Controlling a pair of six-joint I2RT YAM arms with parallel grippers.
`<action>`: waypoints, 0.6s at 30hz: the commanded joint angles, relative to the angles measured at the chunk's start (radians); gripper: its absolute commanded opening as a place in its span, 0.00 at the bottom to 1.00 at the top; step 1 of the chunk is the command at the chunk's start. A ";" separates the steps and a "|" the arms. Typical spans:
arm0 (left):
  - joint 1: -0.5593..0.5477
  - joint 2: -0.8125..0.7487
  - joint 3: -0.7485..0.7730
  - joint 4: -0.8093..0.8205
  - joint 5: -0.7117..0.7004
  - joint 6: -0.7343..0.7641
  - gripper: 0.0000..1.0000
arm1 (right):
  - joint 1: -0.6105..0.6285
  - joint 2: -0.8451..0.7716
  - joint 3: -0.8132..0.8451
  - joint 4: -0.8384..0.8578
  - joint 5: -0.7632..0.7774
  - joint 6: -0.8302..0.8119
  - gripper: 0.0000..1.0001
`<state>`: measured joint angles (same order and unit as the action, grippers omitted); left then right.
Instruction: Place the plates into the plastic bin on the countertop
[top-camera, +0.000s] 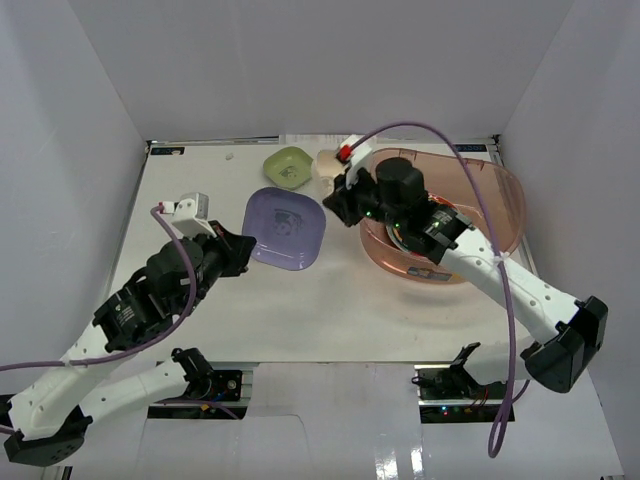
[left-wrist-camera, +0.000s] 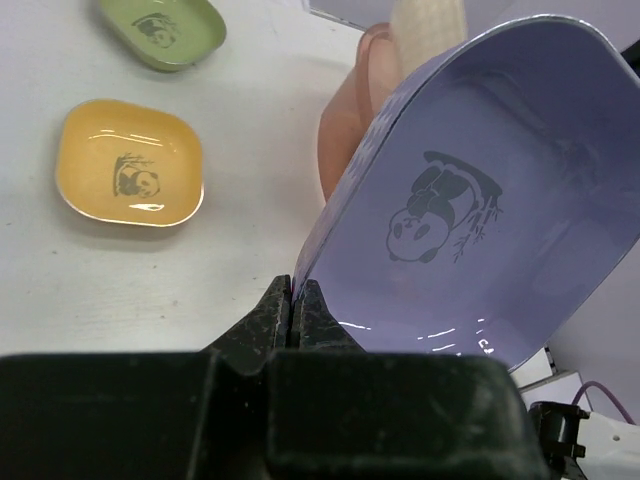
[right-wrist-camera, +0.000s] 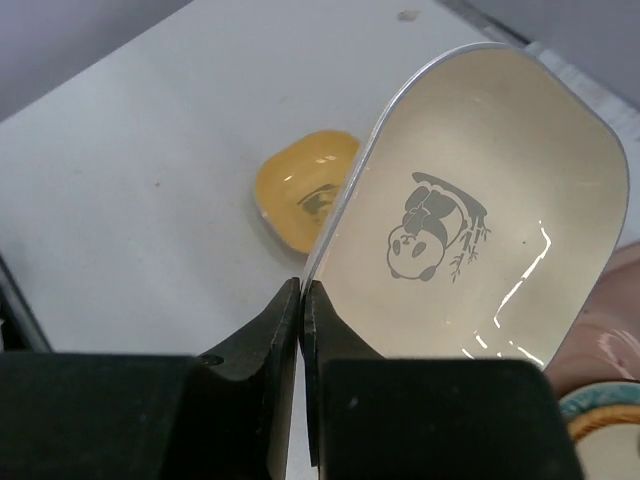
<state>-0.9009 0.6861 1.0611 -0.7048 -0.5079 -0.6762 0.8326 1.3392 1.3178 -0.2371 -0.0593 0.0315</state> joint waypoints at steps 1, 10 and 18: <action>-0.003 0.055 0.020 0.108 0.065 0.035 0.00 | -0.186 -0.008 0.028 -0.056 0.116 0.001 0.08; -0.003 0.279 0.086 0.263 0.137 0.082 0.00 | -0.484 0.070 -0.124 -0.071 0.156 -0.015 0.08; 0.017 0.487 0.172 0.347 0.187 0.099 0.00 | -0.536 0.192 -0.180 -0.041 0.118 0.016 0.08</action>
<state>-0.8955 1.1408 1.1694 -0.4370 -0.3603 -0.5915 0.3172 1.5322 1.1492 -0.3347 0.0883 0.0387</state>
